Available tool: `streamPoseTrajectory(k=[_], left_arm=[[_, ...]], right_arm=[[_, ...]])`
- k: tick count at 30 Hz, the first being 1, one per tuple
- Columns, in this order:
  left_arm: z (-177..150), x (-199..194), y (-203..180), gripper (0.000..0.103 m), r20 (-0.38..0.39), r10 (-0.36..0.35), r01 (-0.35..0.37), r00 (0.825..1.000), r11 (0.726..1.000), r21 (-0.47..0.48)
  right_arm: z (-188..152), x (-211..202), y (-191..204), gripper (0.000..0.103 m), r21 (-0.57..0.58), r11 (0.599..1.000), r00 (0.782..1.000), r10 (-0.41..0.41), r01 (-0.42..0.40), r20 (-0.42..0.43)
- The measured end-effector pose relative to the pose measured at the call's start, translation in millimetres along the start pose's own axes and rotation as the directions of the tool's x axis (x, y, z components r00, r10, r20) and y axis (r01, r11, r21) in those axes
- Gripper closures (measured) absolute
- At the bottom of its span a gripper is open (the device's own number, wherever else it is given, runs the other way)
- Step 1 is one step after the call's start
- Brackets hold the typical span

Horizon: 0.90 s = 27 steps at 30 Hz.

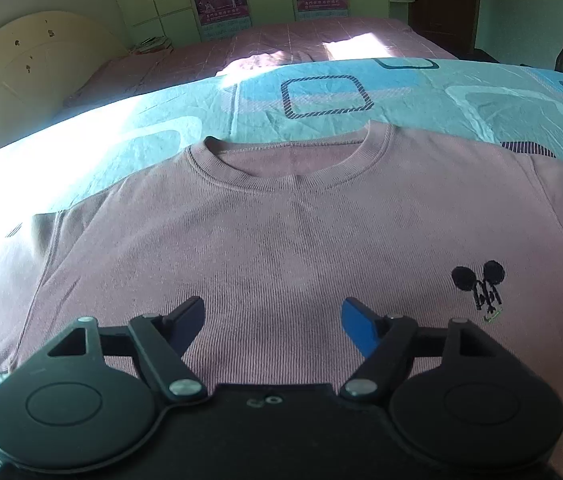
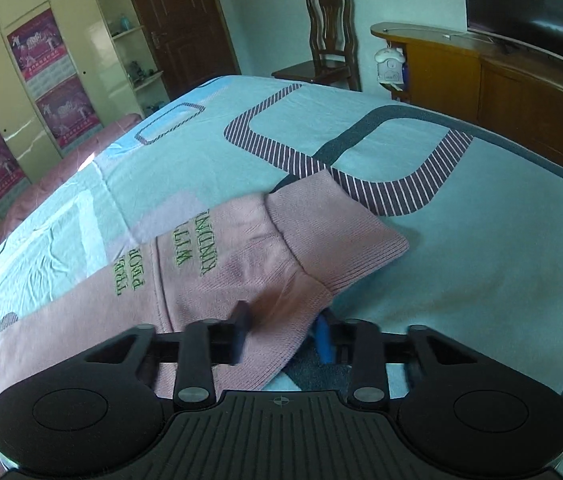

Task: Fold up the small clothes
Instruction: 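Move the right tool to the sleeve cuff and close on it, then carry the sleeve across the sweatshirt body with the right tool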

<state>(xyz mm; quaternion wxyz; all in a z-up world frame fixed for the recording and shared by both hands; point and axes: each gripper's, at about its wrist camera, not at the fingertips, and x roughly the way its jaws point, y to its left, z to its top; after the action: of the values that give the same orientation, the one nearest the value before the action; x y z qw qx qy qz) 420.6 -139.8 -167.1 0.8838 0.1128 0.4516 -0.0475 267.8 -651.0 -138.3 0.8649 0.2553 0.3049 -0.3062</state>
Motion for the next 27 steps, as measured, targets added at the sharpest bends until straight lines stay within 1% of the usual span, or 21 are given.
streamPoseTrajectory(k=[3,6,9,12,15,18,21,23,24,25,26,27], left_arm=[[0.6,1.9,1.3,0.032,-0.009,0.006,-0.006,1.0,1.0,0.009],[0.8,0.6,5.4,0.033,-0.005,0.01,-0.01,1.0,1.0,0.003],[2.4,-1.2,13.7,0.033,-0.001,0.01,-0.011,1.0,1.0,-0.014],[2.8,-6.0,26.0,0.032,0.014,0.013,-0.013,1.0,1.0,-0.028],[2.1,-9.8,39.8,0.029,0.02,0.007,-0.006,1.0,0.999,-0.039],[-0.2,-11.5,58.2,0.029,0.023,-0.008,0.009,1.0,0.998,-0.062],[-4.2,-12.8,80.0,0.029,0.027,-0.004,0.006,1.0,0.996,-0.086],[-7.5,-14.1,95.6,0.028,0.035,0.005,-0.001,0.999,0.995,-0.101],[-8.7,-14.3,102.5,0.028,0.038,0.008,-0.004,0.999,0.994,-0.105],[-10.0,-14.1,109.0,0.027,0.041,0.009,-0.004,0.999,0.994,-0.107],[-11.0,-13.7,113.7,0.027,0.042,0.011,-0.006,0.999,0.994,-0.107],[-12.1,-12.8,118.2,0.027,0.042,0.011,-0.007,0.999,0.994,-0.106]], right_arm=[[0.4,-7.3,3.7,0.099,-0.01,1.0,1.0,0.012,-0.012,0.021],[0.3,-20.1,19.0,0.099,-0.048,0.998,0.997,0.041,-0.038,0.066],[-1.5,-37.3,50.6,0.099,-0.124,0.988,0.99,0.106,-0.094,0.094],[-8.1,-52.3,99.7,0.099,-0.207,0.962,0.973,0.204,-0.179,0.107],[-24.2,-66.8,158.5,0.099,-0.297,0.914,0.945,0.315,-0.278,0.084],[-49.9,-81.4,214.7,0.099,-0.364,0.853,0.908,0.417,-0.375,0.042],[-84.2,-90.4,270.4,0.099,-0.421,0.778,0.865,0.502,-0.466,-0.031],[-113.3,-93.3,305.3,0.099,-0.446,0.728,0.836,0.542,-0.52,-0.091],[-125.6,-94.2,318.0,0.099,-0.452,0.709,0.824,0.554,-0.541,-0.118],[-144.5,-92.5,335.2,0.099,-0.459,0.684,0.81,0.565,-0.567,-0.159],[-162.4,-92.4,348.8,0.099,-0.47,0.662,0.799,0.57,-0.584,-0.191],[-175.7,-91.4,358.3,0.099,-0.479,0.647,0.794,0.568,-0.593,-0.215]])
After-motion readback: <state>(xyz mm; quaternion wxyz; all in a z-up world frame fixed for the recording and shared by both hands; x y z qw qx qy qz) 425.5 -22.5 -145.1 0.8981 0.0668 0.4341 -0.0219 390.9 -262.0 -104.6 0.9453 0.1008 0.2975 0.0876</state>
